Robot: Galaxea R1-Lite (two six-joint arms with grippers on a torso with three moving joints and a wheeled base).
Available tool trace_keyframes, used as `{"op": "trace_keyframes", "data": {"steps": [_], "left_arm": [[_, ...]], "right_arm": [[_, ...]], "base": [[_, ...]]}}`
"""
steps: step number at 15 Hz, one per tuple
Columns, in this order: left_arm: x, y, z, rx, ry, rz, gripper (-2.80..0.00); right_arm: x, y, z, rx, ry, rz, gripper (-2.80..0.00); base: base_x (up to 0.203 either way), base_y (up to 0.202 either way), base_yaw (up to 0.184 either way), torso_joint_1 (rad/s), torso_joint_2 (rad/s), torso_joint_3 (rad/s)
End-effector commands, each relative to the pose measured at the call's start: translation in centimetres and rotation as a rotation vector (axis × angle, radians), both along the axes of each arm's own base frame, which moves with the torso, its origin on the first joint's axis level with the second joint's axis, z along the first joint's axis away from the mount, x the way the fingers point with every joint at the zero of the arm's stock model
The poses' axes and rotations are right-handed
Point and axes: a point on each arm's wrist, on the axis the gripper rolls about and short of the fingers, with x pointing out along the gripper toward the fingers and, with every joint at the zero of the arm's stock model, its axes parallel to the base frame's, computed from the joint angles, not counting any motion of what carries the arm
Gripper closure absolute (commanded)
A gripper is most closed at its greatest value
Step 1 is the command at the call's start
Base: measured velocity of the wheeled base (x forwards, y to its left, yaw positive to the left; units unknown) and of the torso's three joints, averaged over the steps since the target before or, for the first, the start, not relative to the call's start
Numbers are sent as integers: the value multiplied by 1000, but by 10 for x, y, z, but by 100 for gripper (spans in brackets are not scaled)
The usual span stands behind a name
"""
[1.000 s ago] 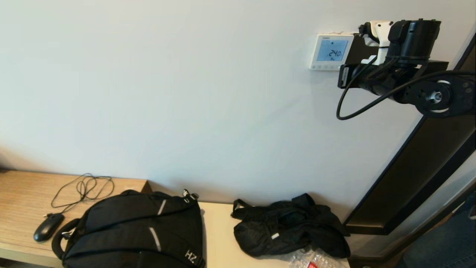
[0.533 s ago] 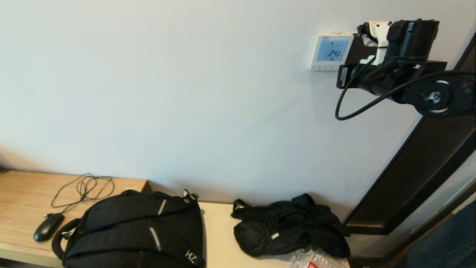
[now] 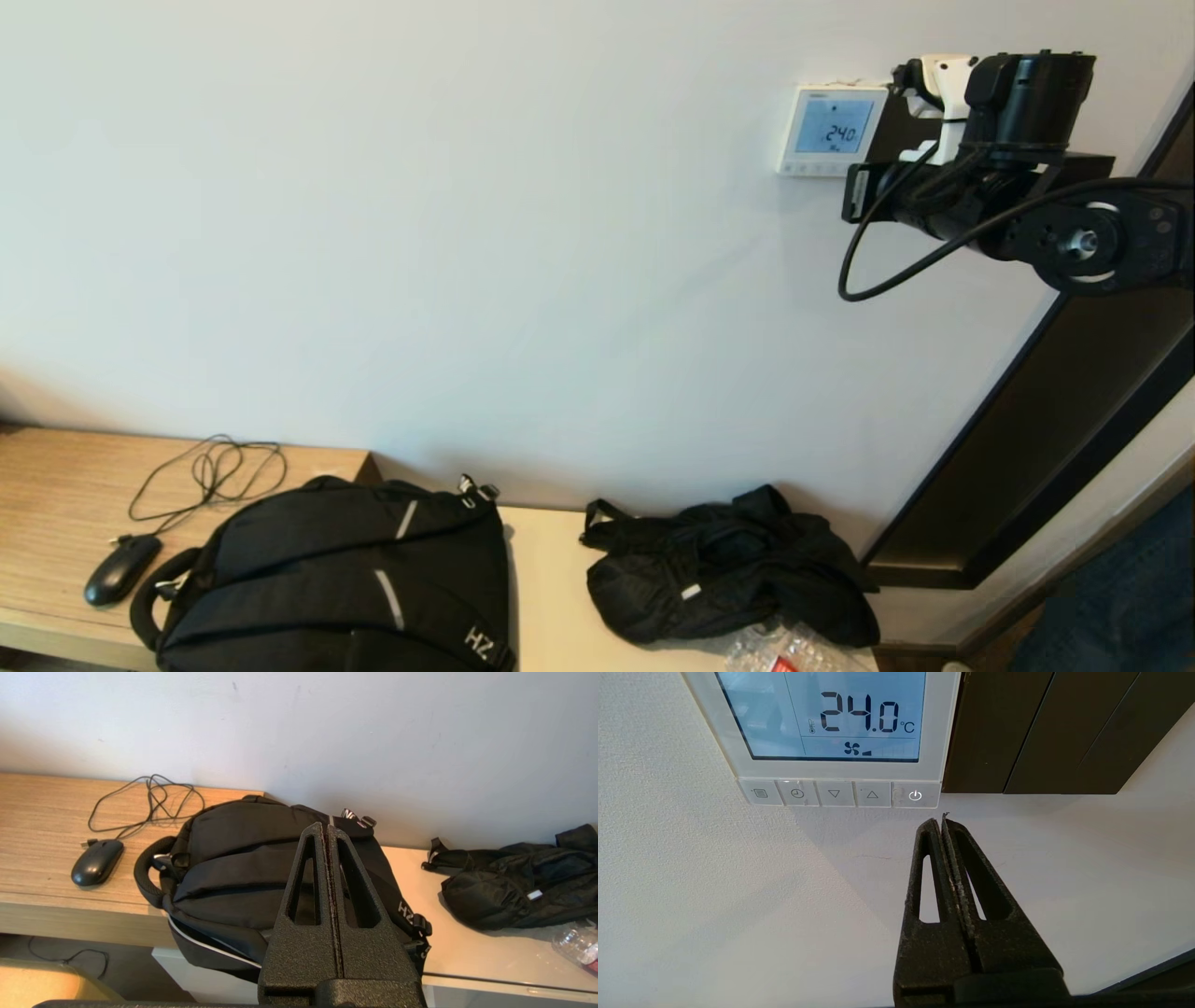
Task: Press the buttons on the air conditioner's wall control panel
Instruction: Turn off the central air conditioner
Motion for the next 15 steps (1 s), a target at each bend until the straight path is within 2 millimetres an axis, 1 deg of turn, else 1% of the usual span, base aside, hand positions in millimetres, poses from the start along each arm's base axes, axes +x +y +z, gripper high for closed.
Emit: {"op": "trace_keyframes", "data": {"steps": [1,15], "left_arm": [[0,0,0,0,-1,0,0],[0,0,0,0,0,0,0]], "right_arm": [[-1,0,3,1,-10,-1,0],[16,1,-5,0,0,-8,0]], "base": [[0,0,0,0,0,0],[0,0,0,0,0,0]]}}
